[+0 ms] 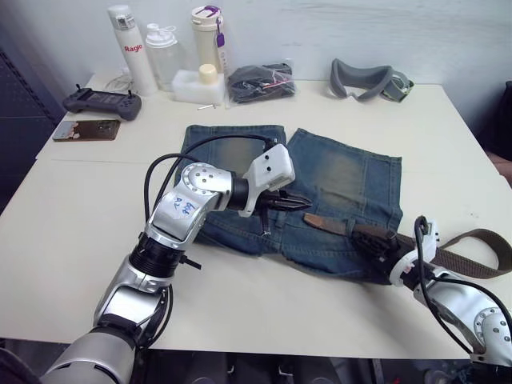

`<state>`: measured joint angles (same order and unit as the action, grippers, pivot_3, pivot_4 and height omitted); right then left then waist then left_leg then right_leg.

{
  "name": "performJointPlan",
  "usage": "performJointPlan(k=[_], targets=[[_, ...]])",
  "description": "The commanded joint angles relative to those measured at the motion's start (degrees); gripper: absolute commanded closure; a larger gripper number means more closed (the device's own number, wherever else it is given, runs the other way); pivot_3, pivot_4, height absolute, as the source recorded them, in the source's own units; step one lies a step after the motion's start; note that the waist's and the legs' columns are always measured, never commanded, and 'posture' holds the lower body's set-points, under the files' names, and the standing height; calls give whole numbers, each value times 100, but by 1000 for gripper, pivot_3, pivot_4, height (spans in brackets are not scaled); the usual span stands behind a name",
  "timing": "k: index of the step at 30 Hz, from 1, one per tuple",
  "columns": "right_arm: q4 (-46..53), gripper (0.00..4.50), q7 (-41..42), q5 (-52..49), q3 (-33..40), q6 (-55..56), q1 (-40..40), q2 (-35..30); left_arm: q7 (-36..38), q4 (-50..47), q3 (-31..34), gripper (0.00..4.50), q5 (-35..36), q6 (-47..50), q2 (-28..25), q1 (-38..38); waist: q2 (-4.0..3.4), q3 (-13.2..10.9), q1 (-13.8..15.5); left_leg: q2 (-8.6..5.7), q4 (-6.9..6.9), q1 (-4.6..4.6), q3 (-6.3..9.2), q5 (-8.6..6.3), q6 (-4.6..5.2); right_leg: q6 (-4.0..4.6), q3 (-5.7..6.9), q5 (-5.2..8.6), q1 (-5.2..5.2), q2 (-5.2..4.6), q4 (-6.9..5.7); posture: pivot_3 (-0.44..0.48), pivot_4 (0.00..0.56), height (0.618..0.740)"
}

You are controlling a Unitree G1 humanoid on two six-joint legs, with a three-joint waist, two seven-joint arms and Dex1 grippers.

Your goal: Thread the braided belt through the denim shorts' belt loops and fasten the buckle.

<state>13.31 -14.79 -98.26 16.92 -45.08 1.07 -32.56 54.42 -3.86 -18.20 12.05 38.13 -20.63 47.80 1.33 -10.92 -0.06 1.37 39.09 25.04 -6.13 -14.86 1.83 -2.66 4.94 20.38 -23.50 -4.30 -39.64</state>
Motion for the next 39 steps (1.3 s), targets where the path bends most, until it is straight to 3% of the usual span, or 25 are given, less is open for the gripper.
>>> performJointPlan(k=[1, 2, 6, 9, 12, 16, 17, 22, 28, 33, 39], targets=[[-36, 4446, 147, 335, -129, -145, -39, 11, 41, -168, -159, 4500, -181, -384, -117, -51, 0, 0, -6, 2, 0, -1, -1, 0, 0, 0, 0, 0, 0, 2, 0, 0, 150, 683], [-40, 4446, 195, 335, -85, -140, -28, 30, 67, -121, -219, 4500, -253, -537, -159, -64, 0, 0, -6, 2, 0, -1, -1, 0, 0, 0, 0, 0, 0, 2, 0, 0, 150, 683], [308, 2896, 740, 229, 232, -273, 258, -174, 263, 192, -536, 4500, -663, -1464, -365, -113, -1, 0, 14, 1, 0, 0, -1, 0, 0, 0, 0, 0, 0, 2, 0, 0, 150, 683], [835, 1358, 1188, 89, 595, -489, 676, -570, 225, 701, -589, 3437, -848, -2143, -217, -41, -10, 6, 88, -1, 0, 2, -1, -2, 4, 0, 0, 0, 0, -1, 3, 0, 150, 683], [1272, 0, 1548, 151, 778, -601, 1020, -909, 112, 1250, -613, 2082, -1116, -2819, -48, 107, -10, 5, 143, -1, 1, 4, -1, -5, 9, -2, 1, -1, 0, -2, 6, 0, 150, 683], [1880, 0, 1868, 590, 774, -644, 1349, -1227, 77, 2031, -723, 152, -1450, -3834, 220, 360, -9, 5, 154, -3, 1, 5, -2, -18, 33, -7, 1, -4, -1, -3, 8, 0, 150, 683], [2024, 0, 1921, 736, 701, -661, 1400, -1296, 81, 2217, -769, 69, -1531, -4064, 292, 425, -9, 5, 156, -2, 1, 6, -1, -19, 34, -7, 2, -4, -1, -3, 10, 0, 150, 683], [2352, 0, 1821, 1848, 86, -561, 1291, -1294, -159, 3337, -1114, 69, -2182, -5223, 734, 768, -6, 4, 150, -3, 1, 6, -3, -20, 36, -9, 2, -5, 0, -3, 13, 0, 150, 683], [2400, 0, 1675, 2281, -49, -370, 1199, -914, -611, 4401, -1307, 69, -2776, -5519, 1247, 1139, -3, 2, 151, -3, 1, 9, -2, -20, 36, -9, 3, -5, -3, -3, 13, 0, 150, 683], [2465, 0, 1548, 2358, -22, -307, 1303, -670, -1022, 4679, -1033, 69, -2766, -5442, 1602, 1296, -3, 2, 156, -5, 1, 8, -1, -21, 37, -11, 3, -6, -2, -7, 13, 0, 150, 683], [2447, 0, 1427, 2387, -36, -244, 1257, -493, -849, 4654, -717, 69, -2472, -5321, 1817, 1338, -3, 2, 150, -6, 1, 9, -1, -20, 36, -11, 4, -6, -3, -8, 12, 0, 150, 683]])
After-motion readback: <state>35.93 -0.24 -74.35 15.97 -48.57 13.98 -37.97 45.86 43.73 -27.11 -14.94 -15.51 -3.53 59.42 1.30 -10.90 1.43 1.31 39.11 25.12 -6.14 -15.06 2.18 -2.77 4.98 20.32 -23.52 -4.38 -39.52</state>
